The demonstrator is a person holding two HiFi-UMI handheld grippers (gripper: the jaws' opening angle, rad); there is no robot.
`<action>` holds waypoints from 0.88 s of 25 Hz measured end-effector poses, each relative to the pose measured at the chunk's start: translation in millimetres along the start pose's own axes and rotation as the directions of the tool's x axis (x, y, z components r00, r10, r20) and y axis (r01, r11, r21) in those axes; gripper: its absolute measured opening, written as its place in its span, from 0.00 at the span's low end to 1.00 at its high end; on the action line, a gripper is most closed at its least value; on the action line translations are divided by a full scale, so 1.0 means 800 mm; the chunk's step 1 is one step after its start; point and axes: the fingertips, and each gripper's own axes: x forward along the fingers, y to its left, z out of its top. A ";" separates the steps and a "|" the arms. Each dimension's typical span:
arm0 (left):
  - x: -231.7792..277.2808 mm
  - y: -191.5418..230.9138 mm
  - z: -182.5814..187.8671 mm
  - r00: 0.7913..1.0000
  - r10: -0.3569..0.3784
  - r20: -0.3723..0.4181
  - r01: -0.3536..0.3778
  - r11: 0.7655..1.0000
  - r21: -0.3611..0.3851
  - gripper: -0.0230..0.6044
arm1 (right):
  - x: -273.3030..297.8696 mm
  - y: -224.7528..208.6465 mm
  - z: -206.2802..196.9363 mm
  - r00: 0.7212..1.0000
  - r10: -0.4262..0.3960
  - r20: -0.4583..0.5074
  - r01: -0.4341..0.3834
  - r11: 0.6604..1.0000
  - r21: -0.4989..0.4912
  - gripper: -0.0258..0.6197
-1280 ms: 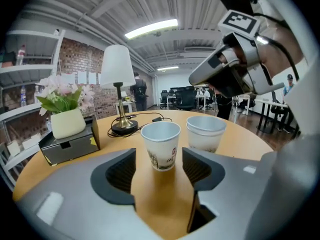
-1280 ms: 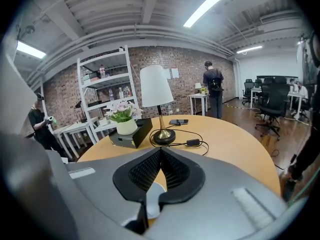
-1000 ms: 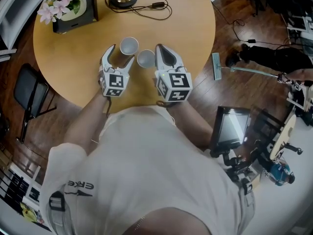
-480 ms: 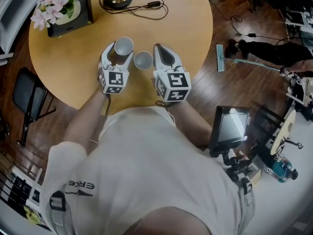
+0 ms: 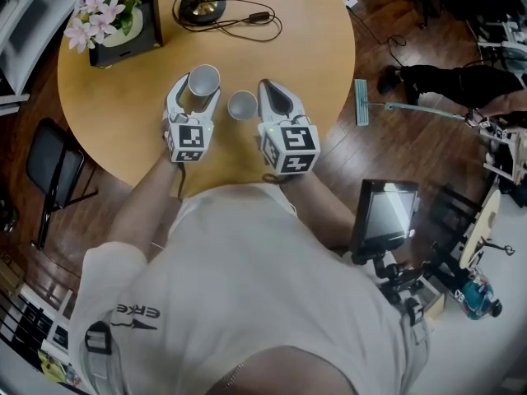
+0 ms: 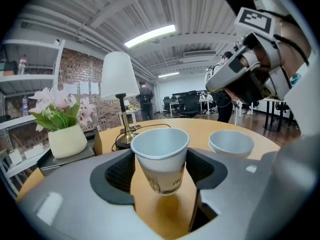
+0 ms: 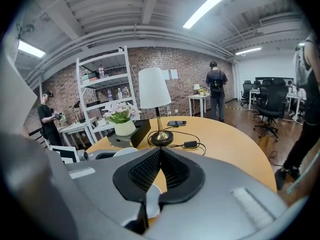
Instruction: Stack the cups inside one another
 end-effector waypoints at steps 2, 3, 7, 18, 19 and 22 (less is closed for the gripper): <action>-0.007 0.004 0.014 1.000 0.012 0.027 -0.012 1.000 0.006 0.55 | -0.004 0.003 0.005 1.000 0.004 0.017 -0.004 1.000 -0.006 0.06; -0.010 0.006 0.023 0.999 0.018 0.042 -0.019 1.000 0.009 0.55 | -0.007 0.005 0.008 1.000 0.006 0.027 -0.006 1.000 -0.009 0.06; -0.027 0.015 0.066 0.992 0.042 0.123 -0.046 0.999 0.025 0.55 | -0.019 0.010 0.020 0.997 0.009 0.071 -0.008 1.000 -0.014 0.06; -0.073 -0.004 0.179 0.950 0.033 0.309 -0.055 0.997 0.061 0.55 | -0.072 0.011 0.043 0.986 -0.001 0.166 0.005 1.000 -0.020 0.06; -0.077 -0.009 0.188 0.946 0.026 0.324 -0.050 0.997 0.066 0.55 | -0.078 0.011 0.045 0.985 -0.005 0.174 0.009 1.000 -0.020 0.06; -0.086 -0.026 0.211 0.933 0.000 0.360 -0.031 0.996 0.080 0.55 | -0.093 0.008 0.049 0.981 -0.017 0.194 0.021 1.000 -0.020 0.06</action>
